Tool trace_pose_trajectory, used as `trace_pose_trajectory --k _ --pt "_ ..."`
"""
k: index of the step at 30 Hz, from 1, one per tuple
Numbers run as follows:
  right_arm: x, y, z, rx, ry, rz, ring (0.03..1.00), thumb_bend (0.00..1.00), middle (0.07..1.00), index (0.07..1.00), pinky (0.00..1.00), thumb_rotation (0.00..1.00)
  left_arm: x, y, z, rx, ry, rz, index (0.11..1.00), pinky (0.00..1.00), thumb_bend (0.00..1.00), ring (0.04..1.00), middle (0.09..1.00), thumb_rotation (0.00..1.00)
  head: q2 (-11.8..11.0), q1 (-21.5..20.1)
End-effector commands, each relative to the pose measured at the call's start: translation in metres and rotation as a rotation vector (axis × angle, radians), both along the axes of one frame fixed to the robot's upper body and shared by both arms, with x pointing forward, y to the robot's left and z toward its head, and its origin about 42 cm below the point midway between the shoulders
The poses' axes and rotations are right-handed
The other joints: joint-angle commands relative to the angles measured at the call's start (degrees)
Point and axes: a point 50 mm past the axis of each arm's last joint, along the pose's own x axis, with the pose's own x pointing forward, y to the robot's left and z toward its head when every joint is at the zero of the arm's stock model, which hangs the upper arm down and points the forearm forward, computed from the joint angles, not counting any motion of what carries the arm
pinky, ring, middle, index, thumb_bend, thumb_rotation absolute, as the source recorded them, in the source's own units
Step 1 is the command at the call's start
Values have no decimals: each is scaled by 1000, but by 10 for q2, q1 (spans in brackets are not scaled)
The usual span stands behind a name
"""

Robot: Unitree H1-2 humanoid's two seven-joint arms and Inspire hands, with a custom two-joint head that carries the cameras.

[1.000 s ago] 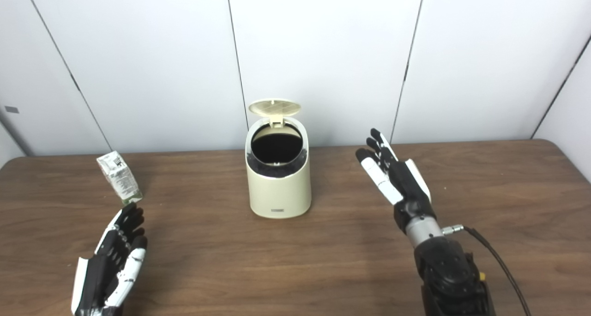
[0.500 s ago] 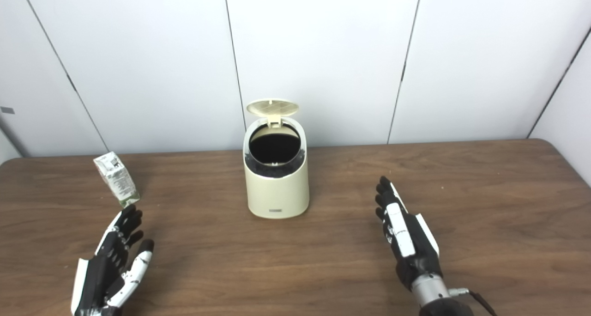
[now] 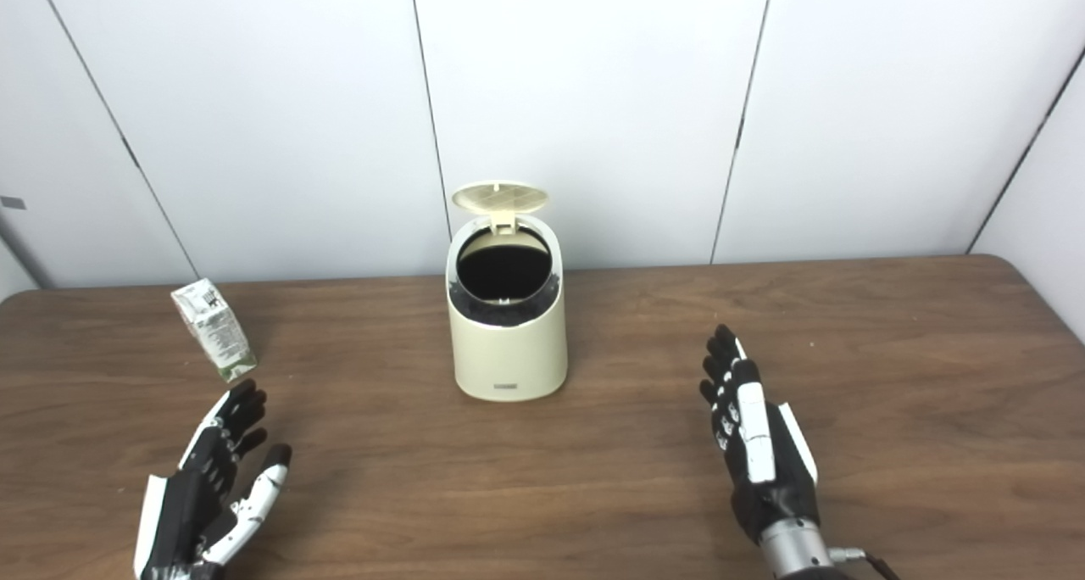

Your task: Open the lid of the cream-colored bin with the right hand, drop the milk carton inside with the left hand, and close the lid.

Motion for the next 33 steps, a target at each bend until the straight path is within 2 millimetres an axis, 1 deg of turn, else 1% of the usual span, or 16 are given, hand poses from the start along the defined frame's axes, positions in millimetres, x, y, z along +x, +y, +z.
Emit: trace_pose_trajectory --k 1,3,4,5,8,9,10,11,12,13,14,16,21,25,29,33 --pt "5 -3 13 -4 -85 -10 995 547 995 988 1000 1000 -16 0 -20 -15 65 28 930 875 457 895 881 281 0 1" --pt "3 -5 13 -6 -84 -13 991 536 991 988 1000 1000 -15 2 -17 -20 43 35 930 862 485 889 885 273 0 1" --pt "2 -5 13 -7 -85 -13 986 535 986 983 1000 1000 -15 4 -14 -21 32 39 924 855 515 885 884 265 1 28" --pt "1 -7 12 -7 -85 -12 983 536 983 981 1000 999 -15 5 -11 -6 22 48 921 852 531 886 884 260 1 28" --pt "0 -10 10 -6 -85 -11 983 522 986 984 1000 1000 -15 12 2 73 -2 92 901 808 598 847 863 260 4 41" --pt "-1 -11 10 -7 -83 -11 983 520 987 985 1000 1000 -13 15 7 96 -17 106 893 815 610 841 856 235 5 45" --pt "-1 -11 9 -10 -83 -9 981 529 986 983 1000 1000 -11 18 12 113 -31 117 879 816 620 836 848 174 5 45" --pt "-2 -12 9 -13 -82 -7 986 535 991 987 1000 1000 -8 20 17 133 -39 134 873 805 631 834 844 145 5 45" --pt "-2 -12 8 -14 -80 -6 988 545 992 990 1000 1000 -5 23 22 153 -43 152 868 800 656 827 840 139 5 45" --pt "-3 -13 7 -14 -80 -5 990 557 992 990 1000 1000 -3 25 26 170 -48 167 866 788 679 820 837 135 11 65" --pt "-4 -14 7 -12 -77 -4 993 566 993 992 1000 1000 -1 27 31 180 -55 179 866 768 694 812 833 129 11 68" --pt "-4 -15 6 -5 -76 -2 996 540 996 992 1000 1000 3 31 39 179 -67 196 871 749 728 810 840 110 15 78" --pt "-4 -19 3 -2 -67 7 992 509 992 993 1000 1000 18 38 54 172 -116 222 875 752 762 815 859 52 10 93" --pt "-2 -24 -1 -22 -65 22 994 529 999 1000 1000 1000 30 44 61 188 -149 238 878 753 773 836 865 45 12 105" --pt "0 -28 -4 -10 -56 26 992 517 997 999 1000 1000 41 46 68 245 -171 272 872 748 796 834 864 46 9 117" --pt "1 -32 -4 -7 -43 24 988 503 991 1000 1000 1000 54 51 73 281 -178 300 870 785 802 833 864 48 6 125"
